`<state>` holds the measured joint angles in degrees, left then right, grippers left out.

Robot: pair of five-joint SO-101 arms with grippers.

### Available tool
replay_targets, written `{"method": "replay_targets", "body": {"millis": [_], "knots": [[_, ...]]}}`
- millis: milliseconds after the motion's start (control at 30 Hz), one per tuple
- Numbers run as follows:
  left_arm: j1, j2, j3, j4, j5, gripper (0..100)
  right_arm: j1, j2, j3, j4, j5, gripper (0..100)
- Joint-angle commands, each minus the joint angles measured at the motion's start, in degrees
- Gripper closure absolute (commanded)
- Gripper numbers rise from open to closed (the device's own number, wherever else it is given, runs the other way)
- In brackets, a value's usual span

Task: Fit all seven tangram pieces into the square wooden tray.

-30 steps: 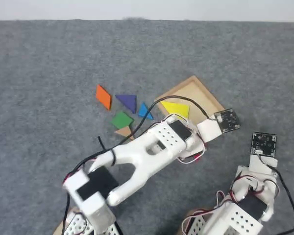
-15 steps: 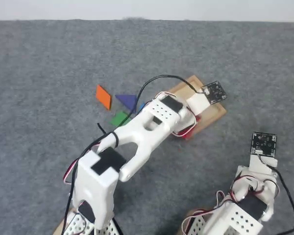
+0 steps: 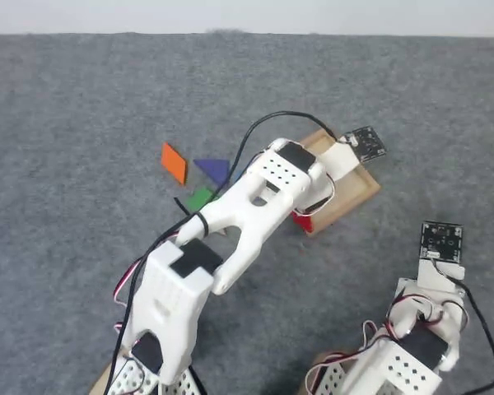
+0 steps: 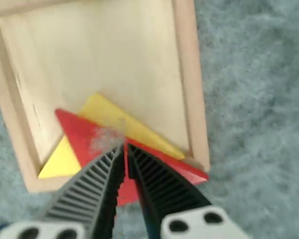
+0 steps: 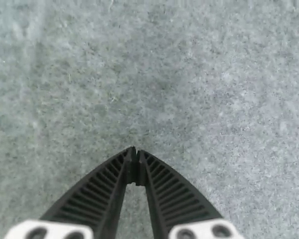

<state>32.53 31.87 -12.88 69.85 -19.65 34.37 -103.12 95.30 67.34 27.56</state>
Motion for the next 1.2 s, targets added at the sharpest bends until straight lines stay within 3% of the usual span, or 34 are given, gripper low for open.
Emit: {"method": "replay_targets", "body": {"millis": [0, 500, 767, 1167], "knots": [[-0.6, -6.8, 1.5, 1.1, 0.9, 99, -0.7, -0.8, -0.4, -0.8, 0.7, 99.0], [-3.9, -7.5, 12.7, -6.9, -1.8, 99, -1.0, -0.8, -0.3, -0.8, 0.8, 99.0], [-3.0, 1.8, 4.7, -7.3, -1.8, 99, -1.0, -0.8, -0.3, -0.8, 0.8, 99.0], [1.7, 11.1, -10.9, 0.1, -1.8, 99, -1.0, -0.8, -0.3, -0.8, 0.8, 99.0]]}}
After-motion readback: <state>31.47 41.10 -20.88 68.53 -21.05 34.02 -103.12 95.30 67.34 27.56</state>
